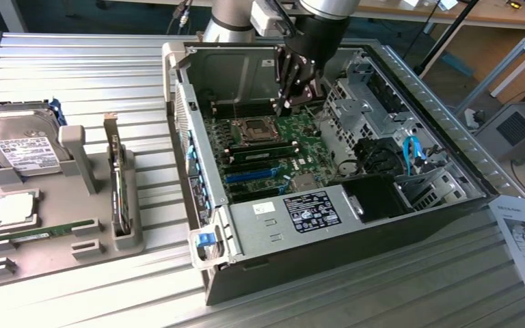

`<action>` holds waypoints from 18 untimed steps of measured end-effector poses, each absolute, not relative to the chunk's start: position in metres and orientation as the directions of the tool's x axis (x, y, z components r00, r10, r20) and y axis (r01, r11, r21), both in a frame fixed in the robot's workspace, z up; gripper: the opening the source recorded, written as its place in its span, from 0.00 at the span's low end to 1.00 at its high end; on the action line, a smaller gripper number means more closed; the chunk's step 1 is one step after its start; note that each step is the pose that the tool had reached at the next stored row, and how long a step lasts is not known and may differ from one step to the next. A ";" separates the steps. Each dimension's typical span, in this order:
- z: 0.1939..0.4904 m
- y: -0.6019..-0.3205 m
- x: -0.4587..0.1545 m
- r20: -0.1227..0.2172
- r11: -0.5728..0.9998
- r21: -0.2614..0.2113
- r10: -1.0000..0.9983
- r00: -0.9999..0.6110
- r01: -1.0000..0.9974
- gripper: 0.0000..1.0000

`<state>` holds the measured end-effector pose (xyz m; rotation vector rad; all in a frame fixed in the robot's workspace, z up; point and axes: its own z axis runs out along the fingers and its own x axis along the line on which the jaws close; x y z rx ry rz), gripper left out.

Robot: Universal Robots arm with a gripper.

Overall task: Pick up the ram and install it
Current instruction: 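Press down the ram until it locks into place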

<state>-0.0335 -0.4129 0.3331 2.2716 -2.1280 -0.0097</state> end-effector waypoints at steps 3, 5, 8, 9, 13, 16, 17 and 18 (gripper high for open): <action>0.333 -0.413 -0.033 0.015 -0.065 0.025 -0.998 0.065 -0.998 0.11; 0.333 -0.413 -0.033 0.015 -0.065 0.025 -0.998 0.065 -0.998 0.11; 0.333 -0.413 -0.033 0.015 -0.064 0.025 -0.998 0.065 -0.998 0.11; 0.333 -0.413 -0.033 0.015 -0.063 0.025 -0.998 0.063 -0.998 0.11; 0.333 -0.413 -0.033 0.015 0.025 0.025 -1.000 -0.025 -0.999 0.11; 0.333 -0.413 -0.033 0.015 0.128 0.025 -0.992 -0.128 -0.991 0.11; 0.333 -0.413 -0.033 0.015 0.155 0.025 -0.988 -0.154 -0.988 0.11; 0.333 -0.413 -0.033 0.015 0.179 0.025 -0.984 -0.179 -0.983 0.11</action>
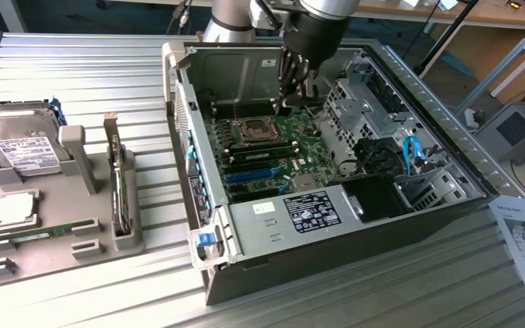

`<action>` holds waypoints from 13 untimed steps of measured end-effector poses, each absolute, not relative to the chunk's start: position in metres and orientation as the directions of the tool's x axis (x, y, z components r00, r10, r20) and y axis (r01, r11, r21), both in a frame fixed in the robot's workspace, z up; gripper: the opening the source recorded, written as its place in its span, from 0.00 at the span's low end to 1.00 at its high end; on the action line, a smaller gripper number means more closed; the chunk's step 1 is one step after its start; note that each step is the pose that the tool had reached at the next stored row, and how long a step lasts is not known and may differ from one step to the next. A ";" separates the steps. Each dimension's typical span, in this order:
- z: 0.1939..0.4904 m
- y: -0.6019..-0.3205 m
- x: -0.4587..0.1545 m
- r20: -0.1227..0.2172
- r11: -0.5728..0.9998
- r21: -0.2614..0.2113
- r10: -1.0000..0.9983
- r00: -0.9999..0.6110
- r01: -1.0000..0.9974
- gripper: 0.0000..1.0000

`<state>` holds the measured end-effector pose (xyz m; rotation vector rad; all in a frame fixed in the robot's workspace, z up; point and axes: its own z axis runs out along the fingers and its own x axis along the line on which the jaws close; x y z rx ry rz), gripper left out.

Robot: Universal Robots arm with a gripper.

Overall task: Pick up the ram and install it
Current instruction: 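Press down the ram until it locks into place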

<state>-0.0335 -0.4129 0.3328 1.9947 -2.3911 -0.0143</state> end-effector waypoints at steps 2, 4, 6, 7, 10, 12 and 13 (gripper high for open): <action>0.333 -0.413 -0.033 0.015 0.214 0.025 -0.977 -0.213 -0.977 0.11; 0.333 -0.413 -0.033 0.015 0.253 0.025 -0.967 -0.253 -0.967 0.11; 0.333 -0.413 -0.033 0.015 0.285 0.025 -0.959 -0.284 -0.958 0.11; 0.333 -0.413 -0.033 0.015 0.299 0.025 -0.954 -0.298 -0.954 0.11; 0.333 -0.413 -0.033 0.015 0.362 0.025 -0.932 -0.362 -0.932 0.11; 0.333 -0.413 -0.033 0.015 0.411 0.025 -0.911 -0.411 -0.911 0.11; 0.333 -0.413 -0.033 0.015 0.427 0.025 -0.904 -0.427 -0.904 0.11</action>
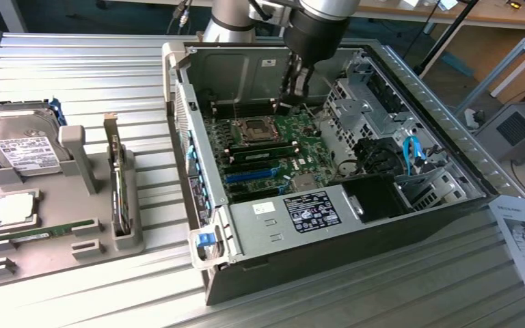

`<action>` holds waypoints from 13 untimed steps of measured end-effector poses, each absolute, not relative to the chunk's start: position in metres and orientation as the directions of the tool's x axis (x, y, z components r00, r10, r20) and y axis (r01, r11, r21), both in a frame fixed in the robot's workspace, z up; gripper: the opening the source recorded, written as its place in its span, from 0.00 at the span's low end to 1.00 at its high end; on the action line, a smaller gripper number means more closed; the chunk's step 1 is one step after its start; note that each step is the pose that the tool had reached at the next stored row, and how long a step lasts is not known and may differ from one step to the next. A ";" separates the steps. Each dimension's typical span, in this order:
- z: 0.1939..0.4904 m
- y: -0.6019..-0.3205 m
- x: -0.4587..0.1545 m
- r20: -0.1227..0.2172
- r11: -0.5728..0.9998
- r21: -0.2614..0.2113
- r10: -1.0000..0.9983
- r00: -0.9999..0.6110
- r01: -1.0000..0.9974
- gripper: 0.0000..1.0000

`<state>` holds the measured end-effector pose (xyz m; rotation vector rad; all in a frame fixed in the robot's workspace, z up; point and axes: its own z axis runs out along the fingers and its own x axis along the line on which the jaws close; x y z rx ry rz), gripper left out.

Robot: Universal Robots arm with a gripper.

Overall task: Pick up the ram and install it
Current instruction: 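Press down the ram until it locks into place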

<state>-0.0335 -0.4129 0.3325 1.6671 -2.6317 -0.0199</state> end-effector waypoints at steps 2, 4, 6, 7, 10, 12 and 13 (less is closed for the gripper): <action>0.332 -0.413 -0.033 0.015 0.463 0.025 -0.886 -0.463 -0.886 0.11; 0.332 -0.413 -0.034 0.015 0.504 0.025 -0.864 -0.503 -0.864 0.11; 0.332 -0.413 -0.033 0.015 0.535 0.025 -0.845 -0.535 -0.844 0.11; 0.332 -0.413 -0.033 0.015 0.557 0.025 -0.830 -0.557 -0.830 0.11; 0.332 -0.413 -0.033 0.015 0.604 0.025 -0.797 -0.604 -0.797 0.11; 0.332 -0.413 -0.033 0.015 0.636 0.025 -0.772 -0.636 -0.771 0.11; 0.332 -0.413 -0.033 0.015 0.649 0.025 -0.761 -0.649 -0.760 0.11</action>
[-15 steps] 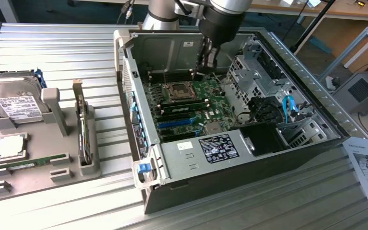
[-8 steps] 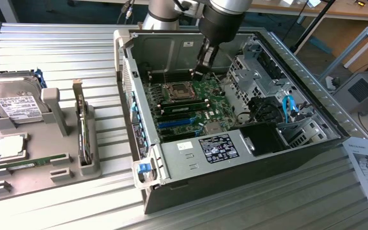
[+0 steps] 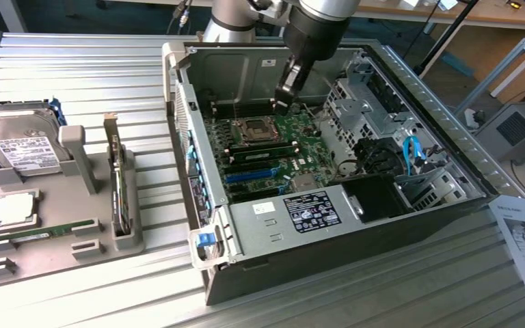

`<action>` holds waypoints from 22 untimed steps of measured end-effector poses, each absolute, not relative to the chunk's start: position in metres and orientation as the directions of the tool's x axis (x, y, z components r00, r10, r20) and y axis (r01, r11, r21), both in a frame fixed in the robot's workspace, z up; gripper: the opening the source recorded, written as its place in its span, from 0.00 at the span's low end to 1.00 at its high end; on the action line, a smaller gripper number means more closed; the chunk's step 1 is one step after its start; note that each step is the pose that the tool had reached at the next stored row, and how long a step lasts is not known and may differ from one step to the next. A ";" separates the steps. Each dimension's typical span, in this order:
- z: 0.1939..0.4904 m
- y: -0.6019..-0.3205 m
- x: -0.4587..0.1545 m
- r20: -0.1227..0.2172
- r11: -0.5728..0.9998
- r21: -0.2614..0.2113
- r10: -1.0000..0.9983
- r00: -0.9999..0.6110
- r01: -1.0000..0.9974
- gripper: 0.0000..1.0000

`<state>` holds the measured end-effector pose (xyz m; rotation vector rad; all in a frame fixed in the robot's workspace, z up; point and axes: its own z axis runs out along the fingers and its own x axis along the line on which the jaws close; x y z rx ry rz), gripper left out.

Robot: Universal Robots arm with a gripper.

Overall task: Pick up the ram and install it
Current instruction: 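Press down the ram until it locks into place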

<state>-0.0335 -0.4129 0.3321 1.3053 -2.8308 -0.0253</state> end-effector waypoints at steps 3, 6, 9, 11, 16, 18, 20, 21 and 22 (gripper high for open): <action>0.332 -0.413 -0.033 0.015 0.697 0.025 -0.717 -0.697 -0.717 0.11; 0.332 -0.413 -0.033 0.015 0.742 0.025 -0.670 -0.742 -0.670 0.11; 0.332 -0.413 -0.033 0.015 0.775 0.025 -0.632 -0.775 -0.632 0.11; 0.332 -0.413 -0.033 0.015 0.794 0.025 -0.608 -0.794 -0.607 0.11; 0.331 -0.413 -0.033 0.015 0.845 0.025 -0.535 -0.845 -0.534 0.11; 0.331 -0.413 -0.033 0.015 0.870 0.025 -0.492 -0.870 -0.492 0.11; 0.331 -0.413 -0.033 0.015 0.890 0.025 -0.455 -0.890 -0.455 0.11; 0.331 -0.413 -0.033 0.015 0.899 0.025 -0.439 -0.899 -0.438 0.11; 0.331 -0.413 -0.033 0.015 0.907 0.025 -0.421 -0.907 -0.420 0.11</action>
